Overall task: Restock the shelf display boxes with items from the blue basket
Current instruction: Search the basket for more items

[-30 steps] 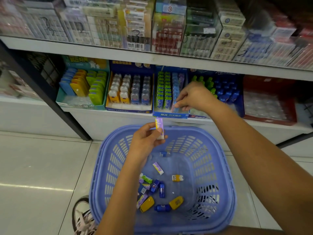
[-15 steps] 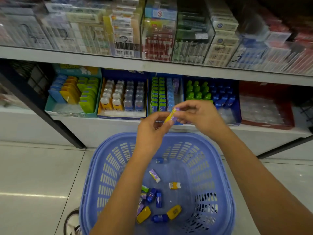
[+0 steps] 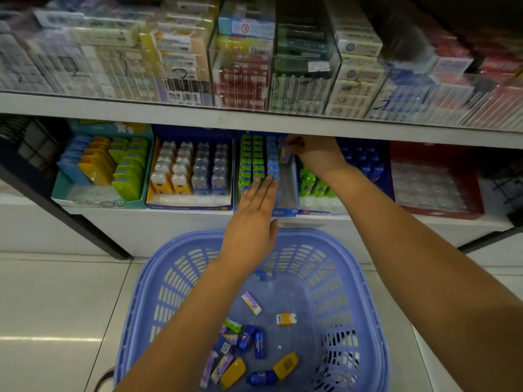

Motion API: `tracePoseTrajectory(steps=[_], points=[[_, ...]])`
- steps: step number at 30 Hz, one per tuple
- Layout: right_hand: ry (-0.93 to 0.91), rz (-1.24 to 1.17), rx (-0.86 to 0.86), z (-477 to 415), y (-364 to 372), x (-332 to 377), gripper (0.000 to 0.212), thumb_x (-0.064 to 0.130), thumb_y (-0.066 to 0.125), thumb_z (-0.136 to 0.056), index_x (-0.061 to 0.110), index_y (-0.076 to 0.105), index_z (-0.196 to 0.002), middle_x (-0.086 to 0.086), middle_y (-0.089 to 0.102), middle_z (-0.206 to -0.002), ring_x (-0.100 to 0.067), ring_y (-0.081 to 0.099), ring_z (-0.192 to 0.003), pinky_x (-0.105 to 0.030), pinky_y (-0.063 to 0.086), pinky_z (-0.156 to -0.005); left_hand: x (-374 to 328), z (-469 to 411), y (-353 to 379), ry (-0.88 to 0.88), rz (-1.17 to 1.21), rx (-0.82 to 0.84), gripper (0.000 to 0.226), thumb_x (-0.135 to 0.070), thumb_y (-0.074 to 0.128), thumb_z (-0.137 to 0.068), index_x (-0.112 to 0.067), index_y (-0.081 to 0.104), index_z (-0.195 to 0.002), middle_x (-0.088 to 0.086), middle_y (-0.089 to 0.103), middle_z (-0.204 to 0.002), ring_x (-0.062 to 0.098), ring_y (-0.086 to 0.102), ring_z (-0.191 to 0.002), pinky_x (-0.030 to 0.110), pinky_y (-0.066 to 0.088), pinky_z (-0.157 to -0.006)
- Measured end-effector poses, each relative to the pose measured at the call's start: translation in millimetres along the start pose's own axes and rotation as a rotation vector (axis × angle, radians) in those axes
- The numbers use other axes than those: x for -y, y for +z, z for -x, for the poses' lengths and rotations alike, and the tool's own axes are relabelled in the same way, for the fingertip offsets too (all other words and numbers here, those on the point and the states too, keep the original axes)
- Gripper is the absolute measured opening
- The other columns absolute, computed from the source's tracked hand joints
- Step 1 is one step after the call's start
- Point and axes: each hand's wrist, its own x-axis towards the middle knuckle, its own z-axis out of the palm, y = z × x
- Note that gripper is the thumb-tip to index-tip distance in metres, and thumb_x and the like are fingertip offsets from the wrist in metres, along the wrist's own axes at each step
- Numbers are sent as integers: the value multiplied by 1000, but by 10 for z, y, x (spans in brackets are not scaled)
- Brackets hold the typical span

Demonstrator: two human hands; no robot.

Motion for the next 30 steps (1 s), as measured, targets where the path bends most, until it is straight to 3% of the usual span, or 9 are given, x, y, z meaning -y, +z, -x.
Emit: tracePoseTrajectory(steps=[7,11,14,17,19,22,25,28,30], points=[[-18,103,61,-103,0,-27,19,10,59,-88,7,70,-103,-2,63,-116,-11,51,-99,1,32,-63,5,-10,12,1,24,10,71,-24,46,-98,-18,0,-153,-5,-1,-161,13,-8,-148,28,2,-121],[16,250,126,-164,8,44,21,17,59,-90,13,69,-108,-3,59,-128,-22,53,-116,-24,40,-91,-25,2,-63,-2,92,31,69,-24,48,-99,-18,5,-153,-6,1,-161,11,-7,-148,28,8,-121],[6,287,113,-80,-31,112,20,14,59,-87,12,69,-105,-4,62,-122,-22,55,-111,-26,42,-85,-61,157,-152,11,268,-154,51,-24,51,-98,-14,36,-145,-1,32,-153,12,21,-144,18,24,-111],[-49,333,-59,238,-39,160,14,21,63,-87,10,69,-93,-4,67,-98,-18,59,-91,-23,40,-72,80,407,-78,-96,363,-310,21,-27,51,-97,-12,64,-98,4,64,-96,18,60,-88,27,47,-74],[-49,256,-17,617,32,121,16,30,72,-82,15,66,-79,5,63,-75,-11,57,-70,-20,40,-61,277,563,122,-267,311,-136,28,-26,51,-96,-7,60,-78,10,62,-73,24,56,-65,31,40,-59],[-3,240,374,1194,408,-71,20,37,75,-77,21,64,-70,16,55,-63,0,52,-60,-17,35,-50,591,842,575,-453,106,332,25,-21,49,-95,-4,65,-85,20,68,-90,30,63,-83,35,44,-71],[149,170,687,1515,1015,-452,19,32,73,-81,13,69,-85,4,67,-79,-16,64,-76,-24,48,-62,870,1201,972,-517,-48,673,29,-15,43,-97,-6,60,-119,12,61,-124,26,56,-117,31,41,-98],[309,206,700,1675,1617,-936,34,24,69,-86,7,64,-114,-10,63,-119,-25,59,-108,-34,48,-90,1027,1452,1162,-543,-47,817,36,-11,47,-96,-5,49,-131,13,48,-139,24,44,-130,28,32,-105],[364,228,677,1744,1950,-1179,40,21,67,-86,5,58,-122,-15,59,-125,-29,56,-113,-36,46,-90,1077,1495,1238,-582,-20,810,38,-9,46,-96,-4,46,-134,17,45,-141,27,42,-131,32,32,-106]])
